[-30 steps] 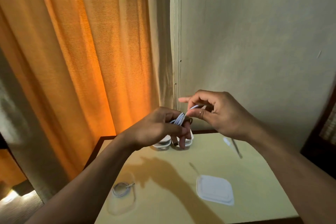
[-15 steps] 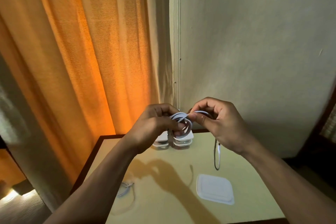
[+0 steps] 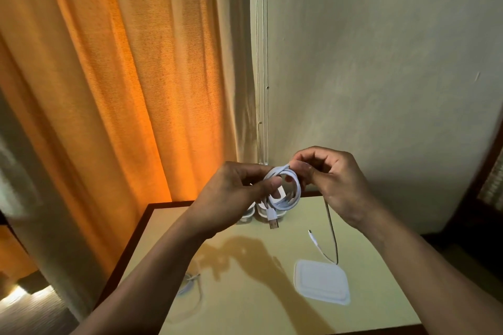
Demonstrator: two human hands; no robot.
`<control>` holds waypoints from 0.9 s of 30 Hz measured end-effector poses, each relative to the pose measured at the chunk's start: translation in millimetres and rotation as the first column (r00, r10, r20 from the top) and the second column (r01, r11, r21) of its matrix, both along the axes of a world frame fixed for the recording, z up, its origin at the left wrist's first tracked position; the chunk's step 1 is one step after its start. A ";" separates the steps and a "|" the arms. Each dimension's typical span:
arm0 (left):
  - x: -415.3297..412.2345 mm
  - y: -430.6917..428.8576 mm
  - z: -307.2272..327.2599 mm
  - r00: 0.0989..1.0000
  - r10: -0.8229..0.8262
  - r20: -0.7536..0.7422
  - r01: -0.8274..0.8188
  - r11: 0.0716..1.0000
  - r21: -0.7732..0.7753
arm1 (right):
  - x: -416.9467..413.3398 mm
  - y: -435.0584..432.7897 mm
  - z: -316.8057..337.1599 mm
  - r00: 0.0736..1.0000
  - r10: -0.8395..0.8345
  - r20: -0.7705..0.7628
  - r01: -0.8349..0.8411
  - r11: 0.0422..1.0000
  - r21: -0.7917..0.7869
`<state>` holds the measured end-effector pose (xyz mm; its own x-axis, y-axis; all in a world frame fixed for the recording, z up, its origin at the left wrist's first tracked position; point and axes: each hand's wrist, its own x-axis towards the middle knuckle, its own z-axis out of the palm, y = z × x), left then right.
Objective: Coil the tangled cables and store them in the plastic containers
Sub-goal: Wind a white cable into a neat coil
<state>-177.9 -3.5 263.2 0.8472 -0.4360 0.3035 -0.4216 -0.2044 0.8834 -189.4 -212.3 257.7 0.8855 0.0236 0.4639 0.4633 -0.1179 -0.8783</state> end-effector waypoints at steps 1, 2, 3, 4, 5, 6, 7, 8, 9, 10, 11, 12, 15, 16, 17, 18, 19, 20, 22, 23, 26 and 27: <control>-1.7 0.0 1.3 1.000 0.004 -0.011 -0.004 0.999 -0.049 | 1.2 0.2 -2.1 1.000 0.011 -0.014 -0.011 0.999 0.036; -2.8 0.0 2.0 1.000 0.007 -0.031 -0.011 0.994 -0.112 | 3.1 0.1 -5.6 1.000 0.008 -0.013 -0.007 0.999 0.047; -4.5 -0.7 3.3 0.998 0.001 -0.066 -0.013 0.983 -0.183 | 3.9 0.7 -9.2 1.000 -0.005 -0.003 0.005 0.999 0.036; -5.0 -2.4 3.3 0.993 -0.023 -0.112 -0.008 0.965 -0.262 | 4.2 2.2 -15.2 1.000 -0.019 0.007 0.019 1.000 0.003; -7.3 -5.6 4.6 0.984 -0.066 -0.163 0.006 0.939 -0.344 | 4.0 5.0 -22.4 1.000 -0.029 0.008 0.030 0.999 -0.039; -8.7 -9.4 5.2 0.970 -0.121 -0.212 0.019 0.904 -0.427 | 3.0 8.6 -31.2 0.999 -0.044 0.010 0.045 0.995 -0.091; -10.3 -13.1 6.3 0.950 -0.174 -0.260 0.019 0.862 -0.507 | 1.2 13.4 -40.1 0.998 -0.060 0.014 0.062 0.987 -0.150; -9.9 -16.3 6.8 0.926 -0.218 -0.307 -0.003 0.811 -0.585 | -0.1 17.8 -50.5 0.997 -0.075 0.015 0.077 0.975 -0.206; -9.1 -18.7 7.5 0.904 -0.251 -0.348 -0.039 0.760 -0.649 | -1.9 22.7 -60.4 0.996 -0.087 0.010 0.087 0.965 -0.248; -7.0 -20.2 7.2 0.886 -0.272 -0.375 -0.074 0.716 -0.694 | -3.4 27.0 -69.5 0.994 -0.110 0.005 0.106 0.954 -0.281; -6.4 -22.2 7.1 0.875 -0.284 -0.392 -0.101 0.685 -0.722 | -5.0 29.8 -77.5 0.989 -0.146 0.012 0.142 0.935 -0.326; -3.9 -23.4 4.6 0.871 -0.284 -0.402 -0.129 0.657 -0.743 | -7.5 32.4 -82.2 0.981 -0.187 0.043 0.189 0.903 -0.386; -1.0 -26.1 -0.8 0.897 -0.190 -0.398 -0.204 0.622 -0.756 | -23.9 40.4 -81.2 0.966 -0.229 0.119 0.250 0.722 -0.645; 0.5 -25.5 -1.9 0.921 -0.087 -0.379 -0.235 0.653 -0.720 | -29.0 41.7 -78.9 0.963 -0.245 0.109 0.246 0.644 -0.724; 1.6 -24.1 -3.0 0.940 0.056 -0.337 -0.275 0.709 -0.649 | -33.7 42.3 -75.8 0.958 -0.265 0.106 0.244 0.567 -0.787; 1.9 -23.0 -3.5 0.943 0.200 -0.264 -0.320 0.760 -0.566 | -37.8 42.1 -72.0 0.954 -0.277 0.117 0.248 0.504 -0.828; 1.4 -22.4 -3.8 0.934 0.300 -0.192 -0.356 0.786 -0.506 | -41.8 41.3 -66.8 0.948 -0.286 0.137 0.260 0.454 -0.852; 0.5 -22.1 -5.0 0.923 0.351 -0.154 -0.381 0.792 -0.477 | -46.0 40.3 -61.4 0.945 -0.292 0.148 0.267 0.427 -0.864; -1.0 -23.0 -6.9 0.916 0.378 -0.137 -0.396 0.794 -0.462 | -52.7 39.9 -51.3 0.952 -0.282 0.121 0.232 0.402 -0.886; -0.8 -24.5 -8.0 0.916 0.381 -0.130 -0.396 0.796 -0.458 | -56.2 41.7 -45.8 0.958 -0.268 0.100 0.204 0.394 -0.896; 8.6 -25.1 -20.2 0.886 0.456 0.083 -0.414 0.859 -0.301 | -64.2 44.9 -29.3 0.962 -0.246 0.116 0.198 0.342 -0.919; 12.5 -23.9 -25.3 0.840 0.496 0.221 -0.452 0.864 -0.221 | -64.5 42.3 -22.7 0.956 -0.252 0.148 0.225 0.310 -0.924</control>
<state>-165.5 -27.3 237.9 0.8174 0.0690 0.5719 -0.5273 -0.3098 0.7912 -253.9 -170.0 235.0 0.9387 0.2098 0.2734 0.2528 -0.9584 -0.1323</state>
